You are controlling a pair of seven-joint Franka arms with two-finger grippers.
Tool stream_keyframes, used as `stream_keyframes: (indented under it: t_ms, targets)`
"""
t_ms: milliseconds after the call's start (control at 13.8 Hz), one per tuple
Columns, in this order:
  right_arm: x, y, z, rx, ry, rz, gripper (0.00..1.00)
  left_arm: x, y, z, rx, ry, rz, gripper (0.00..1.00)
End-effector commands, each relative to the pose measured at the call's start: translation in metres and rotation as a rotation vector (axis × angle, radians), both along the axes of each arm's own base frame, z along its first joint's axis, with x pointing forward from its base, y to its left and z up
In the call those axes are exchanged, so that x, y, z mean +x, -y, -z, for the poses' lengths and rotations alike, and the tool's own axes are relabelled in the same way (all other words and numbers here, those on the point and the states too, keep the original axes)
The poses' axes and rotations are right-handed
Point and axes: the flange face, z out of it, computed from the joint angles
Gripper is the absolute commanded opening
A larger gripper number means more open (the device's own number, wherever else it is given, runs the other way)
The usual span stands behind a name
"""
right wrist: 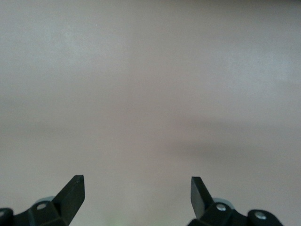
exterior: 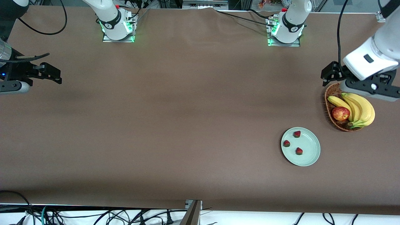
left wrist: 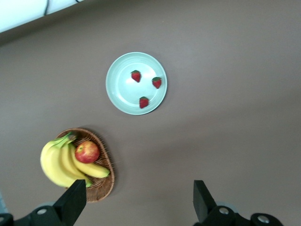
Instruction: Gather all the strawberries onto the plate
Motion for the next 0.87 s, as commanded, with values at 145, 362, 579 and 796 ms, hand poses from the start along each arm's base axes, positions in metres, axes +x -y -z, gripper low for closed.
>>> stream_keyframes:
  t_ms: [145,362,579,796]
  targets:
    - [-0.003,0.002,-0.002,-0.008,0.005,-0.019,1.00,-0.032,-0.040,0.002,-0.052,-0.019,-0.093,1.00]
    - [-0.003,0.003,-0.003,-0.006,0.008,-0.016,1.00,-0.040,-0.076,0.025,-0.148,-0.006,-0.178,1.00]
    - [-0.003,0.003,-0.002,-0.008,0.006,-0.016,1.00,-0.044,-0.078,0.041,-0.153,0.019,-0.195,1.00]
    - [-0.003,0.003,-0.003,-0.008,0.008,-0.016,1.00,-0.044,-0.073,0.036,-0.152,0.015,-0.189,1.00]
